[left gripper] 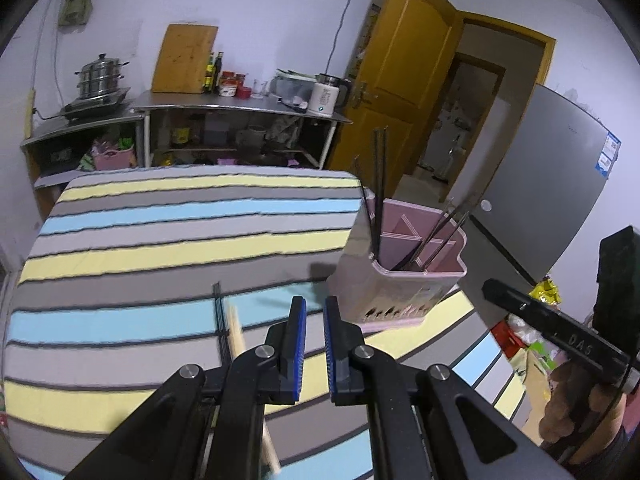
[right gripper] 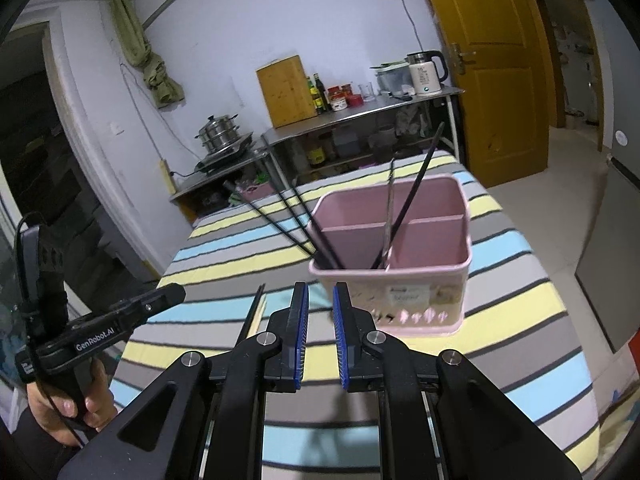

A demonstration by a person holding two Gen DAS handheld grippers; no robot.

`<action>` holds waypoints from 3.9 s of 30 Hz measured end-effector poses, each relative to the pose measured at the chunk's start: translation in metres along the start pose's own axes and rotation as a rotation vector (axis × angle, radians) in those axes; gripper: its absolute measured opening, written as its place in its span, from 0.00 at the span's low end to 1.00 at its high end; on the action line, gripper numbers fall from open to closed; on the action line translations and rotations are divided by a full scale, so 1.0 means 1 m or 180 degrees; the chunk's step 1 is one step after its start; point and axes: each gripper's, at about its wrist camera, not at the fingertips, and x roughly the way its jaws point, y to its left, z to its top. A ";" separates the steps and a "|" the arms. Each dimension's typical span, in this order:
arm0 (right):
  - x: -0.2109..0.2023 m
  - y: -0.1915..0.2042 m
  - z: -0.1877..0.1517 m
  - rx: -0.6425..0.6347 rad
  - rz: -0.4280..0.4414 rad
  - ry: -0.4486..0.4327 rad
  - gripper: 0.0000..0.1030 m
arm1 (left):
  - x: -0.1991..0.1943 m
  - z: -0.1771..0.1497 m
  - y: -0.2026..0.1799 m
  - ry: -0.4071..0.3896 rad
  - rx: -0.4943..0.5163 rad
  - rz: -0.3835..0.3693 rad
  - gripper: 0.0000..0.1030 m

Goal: Organize utensils
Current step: 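Open both tools to release the chopsticks and lift away from the holder, then close the left tool on a black chopstick while the right tool grasps another black chopstick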

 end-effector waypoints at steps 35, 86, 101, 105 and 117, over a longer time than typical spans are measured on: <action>0.068 0.031 -0.056 -0.0139 0.0215 0.0696 0.13 | 0.086 -0.061 0.078 0.0599 -0.0315 0.0469 0.15; 0.220 0.095 -0.061 -0.0409 0.0484 0.1200 0.13 | 0.063 -0.071 0.153 0.0477 -0.0674 0.0719 0.08; 0.228 0.104 -0.056 -0.0527 0.0326 0.1216 0.13 | 0.064 -0.070 0.155 0.0452 -0.0712 0.0684 0.08; 0.228 0.099 -0.054 -0.0480 0.0327 0.1195 0.13 | 0.065 -0.070 0.154 0.0446 -0.0712 0.0677 0.08; 0.237 0.107 -0.049 -0.0552 0.0113 0.1221 0.13 | 0.071 -0.061 0.161 0.0483 -0.0720 0.0666 0.08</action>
